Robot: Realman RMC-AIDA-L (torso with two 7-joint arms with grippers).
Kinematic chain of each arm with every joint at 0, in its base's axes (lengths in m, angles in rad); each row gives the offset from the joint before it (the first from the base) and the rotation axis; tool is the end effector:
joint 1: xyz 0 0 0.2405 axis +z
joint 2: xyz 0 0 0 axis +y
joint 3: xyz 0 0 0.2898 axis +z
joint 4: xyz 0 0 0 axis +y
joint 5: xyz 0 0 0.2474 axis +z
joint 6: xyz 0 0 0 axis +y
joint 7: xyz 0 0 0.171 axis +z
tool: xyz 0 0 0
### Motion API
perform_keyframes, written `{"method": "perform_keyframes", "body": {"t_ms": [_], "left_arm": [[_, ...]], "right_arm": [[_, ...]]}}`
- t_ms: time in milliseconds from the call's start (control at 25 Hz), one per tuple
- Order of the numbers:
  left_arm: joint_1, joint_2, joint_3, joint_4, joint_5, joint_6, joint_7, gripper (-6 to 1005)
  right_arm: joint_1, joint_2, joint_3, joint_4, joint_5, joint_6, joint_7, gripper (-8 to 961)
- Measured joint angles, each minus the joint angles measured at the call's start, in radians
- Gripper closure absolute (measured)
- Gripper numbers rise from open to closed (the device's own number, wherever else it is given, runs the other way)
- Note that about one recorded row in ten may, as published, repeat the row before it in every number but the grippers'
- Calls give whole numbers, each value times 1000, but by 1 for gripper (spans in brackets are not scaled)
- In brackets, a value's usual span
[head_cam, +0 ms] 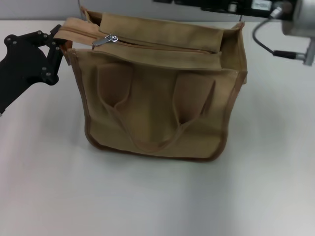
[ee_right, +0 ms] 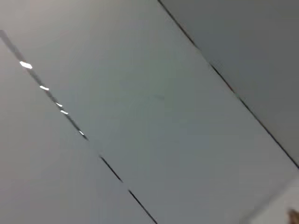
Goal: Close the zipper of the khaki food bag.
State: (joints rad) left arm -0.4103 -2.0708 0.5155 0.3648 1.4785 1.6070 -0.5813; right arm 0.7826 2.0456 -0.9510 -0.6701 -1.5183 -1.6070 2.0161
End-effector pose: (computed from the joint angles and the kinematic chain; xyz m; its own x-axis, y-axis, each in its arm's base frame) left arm -0.3328 0.3604 -0.0005 0.6995 -0.2679 0.6626 0.3866 -0.6379 -0.6660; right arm 0.1231 0.4422 -0.0184 0.4949 -0.6003 -0.6283 -0.4899 -0.7899 0.3689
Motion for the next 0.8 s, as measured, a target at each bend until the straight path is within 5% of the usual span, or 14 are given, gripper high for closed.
{"method": "perform_keyframes", "body": {"t_ms": [400,800], "left_arm": [[-5,-1,0,0,-1,3,0,980],[-8,-2,0,-1,-1,4,-3,980]], "right_arm": [[116,-11,-16,-23,-225,53,125,127],[58,39,-97,-144,-225,163,-443,126]]}}
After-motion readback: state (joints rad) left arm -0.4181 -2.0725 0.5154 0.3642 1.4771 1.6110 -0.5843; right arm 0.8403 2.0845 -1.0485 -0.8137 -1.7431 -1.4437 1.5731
